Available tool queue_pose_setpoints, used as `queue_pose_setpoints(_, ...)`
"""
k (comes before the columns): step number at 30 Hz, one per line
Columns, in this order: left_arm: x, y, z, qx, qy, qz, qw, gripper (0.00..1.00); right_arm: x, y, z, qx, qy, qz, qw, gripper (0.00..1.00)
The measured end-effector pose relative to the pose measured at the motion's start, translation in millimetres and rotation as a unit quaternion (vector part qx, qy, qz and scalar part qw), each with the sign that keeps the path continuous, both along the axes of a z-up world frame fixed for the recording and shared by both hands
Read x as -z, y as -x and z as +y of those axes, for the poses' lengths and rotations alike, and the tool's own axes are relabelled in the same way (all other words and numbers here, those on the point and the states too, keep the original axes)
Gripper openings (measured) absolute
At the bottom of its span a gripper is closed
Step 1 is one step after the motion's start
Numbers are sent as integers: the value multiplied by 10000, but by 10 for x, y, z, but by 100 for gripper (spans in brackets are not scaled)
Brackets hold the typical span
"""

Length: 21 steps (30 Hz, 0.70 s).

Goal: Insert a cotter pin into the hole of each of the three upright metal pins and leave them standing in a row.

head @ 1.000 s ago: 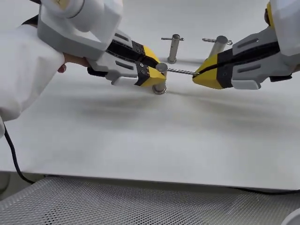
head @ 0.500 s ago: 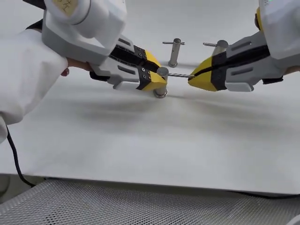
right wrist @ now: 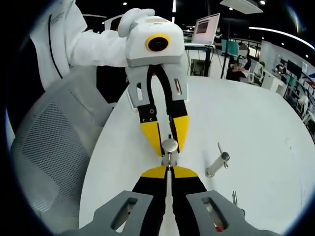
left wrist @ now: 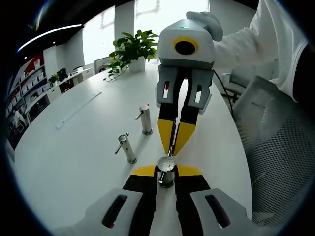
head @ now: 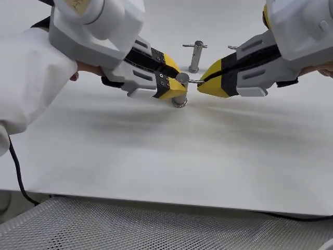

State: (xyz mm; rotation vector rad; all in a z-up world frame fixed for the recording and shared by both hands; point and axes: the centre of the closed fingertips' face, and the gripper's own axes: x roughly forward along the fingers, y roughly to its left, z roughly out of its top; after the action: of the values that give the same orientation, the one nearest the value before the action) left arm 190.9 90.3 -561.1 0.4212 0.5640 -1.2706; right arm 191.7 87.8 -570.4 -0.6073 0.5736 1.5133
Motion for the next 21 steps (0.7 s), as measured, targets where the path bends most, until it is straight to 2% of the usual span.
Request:
queue_pose_setpoints(13, 28, -19, 12, 39, -7, -24, 10000, 10, 18, 25, 108, -398, 111, -195, 9990, 0)
queue_pose_setpoints(20, 29, -5, 6, 39, -4, -19, 10000, 10, -1, 50, 108, -394, 126, -184, 9990, 0)
queue_pose_setpoints(21, 29, 1, 2, 17, 10, 19, 10000, 10, -1, 43, 115, -298, 119, -97, 9994, 0)
